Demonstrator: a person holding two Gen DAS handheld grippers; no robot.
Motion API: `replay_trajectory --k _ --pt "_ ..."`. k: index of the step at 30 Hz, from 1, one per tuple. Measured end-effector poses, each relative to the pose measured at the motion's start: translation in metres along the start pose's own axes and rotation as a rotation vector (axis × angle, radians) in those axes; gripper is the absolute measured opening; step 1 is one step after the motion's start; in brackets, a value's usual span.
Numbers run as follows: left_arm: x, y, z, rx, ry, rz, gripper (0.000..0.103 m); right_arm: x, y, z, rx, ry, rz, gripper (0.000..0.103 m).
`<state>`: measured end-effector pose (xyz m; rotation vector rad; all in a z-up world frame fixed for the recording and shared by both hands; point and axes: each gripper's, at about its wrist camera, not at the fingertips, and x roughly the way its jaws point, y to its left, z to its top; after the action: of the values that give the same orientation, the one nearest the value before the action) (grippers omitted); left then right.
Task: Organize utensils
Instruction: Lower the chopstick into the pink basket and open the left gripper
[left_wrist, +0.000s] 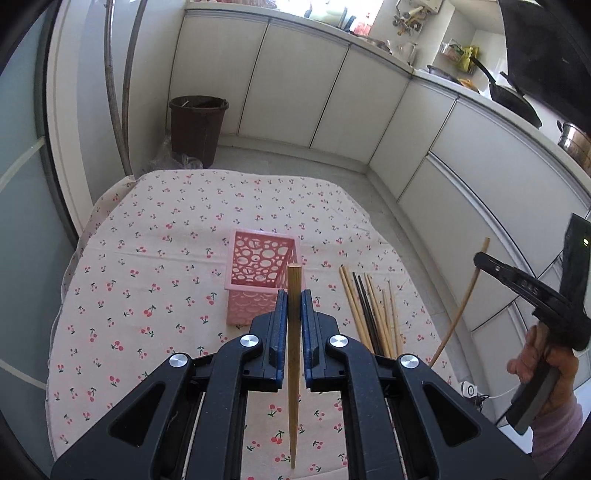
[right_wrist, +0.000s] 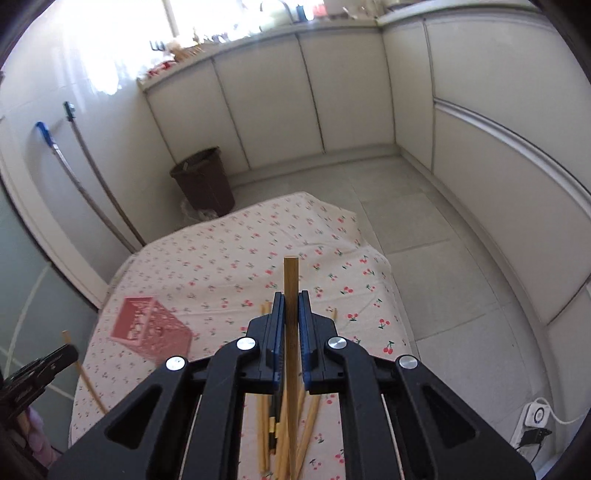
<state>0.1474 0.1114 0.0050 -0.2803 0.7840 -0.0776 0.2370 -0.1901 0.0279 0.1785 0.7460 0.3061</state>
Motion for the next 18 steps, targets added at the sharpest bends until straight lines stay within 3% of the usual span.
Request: replay_trajectory --k 7,18 --pt "-0.037 -0.006 0.026 -0.021 -0.089 0.024 0.007 -0.061 0.047 0.02 -0.072 -0.142 0.143 0.008" --pt "-0.073 -0.007 0.103 -0.068 -0.284 0.061 0.007 -0.074 0.076 0.086 0.04 -0.293 0.243 0.008"
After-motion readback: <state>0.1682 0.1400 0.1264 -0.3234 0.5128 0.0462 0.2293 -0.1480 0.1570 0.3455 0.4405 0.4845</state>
